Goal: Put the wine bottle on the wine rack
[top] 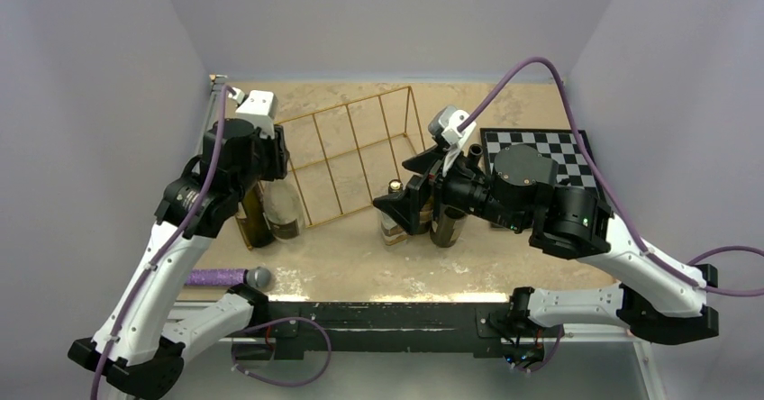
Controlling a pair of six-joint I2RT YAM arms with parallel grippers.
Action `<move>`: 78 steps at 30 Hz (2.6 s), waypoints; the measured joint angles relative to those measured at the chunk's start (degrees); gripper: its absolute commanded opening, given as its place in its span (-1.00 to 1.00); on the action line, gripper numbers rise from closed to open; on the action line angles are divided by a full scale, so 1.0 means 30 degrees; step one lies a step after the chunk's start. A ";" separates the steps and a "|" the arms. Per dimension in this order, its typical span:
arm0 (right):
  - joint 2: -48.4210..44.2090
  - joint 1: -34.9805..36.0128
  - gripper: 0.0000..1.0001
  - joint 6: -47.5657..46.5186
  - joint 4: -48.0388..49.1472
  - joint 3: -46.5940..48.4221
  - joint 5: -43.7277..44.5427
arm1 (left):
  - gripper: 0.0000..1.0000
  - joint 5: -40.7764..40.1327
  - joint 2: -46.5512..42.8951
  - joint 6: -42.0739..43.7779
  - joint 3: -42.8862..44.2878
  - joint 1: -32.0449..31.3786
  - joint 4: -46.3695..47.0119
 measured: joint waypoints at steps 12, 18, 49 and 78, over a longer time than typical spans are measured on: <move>-0.0044 0.0000 0.98 0.0219 0.0000 -0.0393 0.0036 | -1.00 0.0452 0.0466 -0.1217 -0.0656 0.2659 0.1683; -0.0051 0.0000 0.98 0.0226 -0.0007 -0.0437 0.0102 | -1.00 0.0517 0.0692 -0.1588 -0.1537 0.2856 0.2404; -0.0160 0.0000 0.98 0.0568 -0.0117 -0.0991 0.0131 | -0.27 -0.0226 0.3344 -0.3053 -0.1909 0.4699 0.4714; 0.0029 0.0000 0.98 0.0729 -0.1763 -0.0714 0.0991 | 0.87 -0.1297 0.5865 -0.2193 -0.1596 0.4809 0.4816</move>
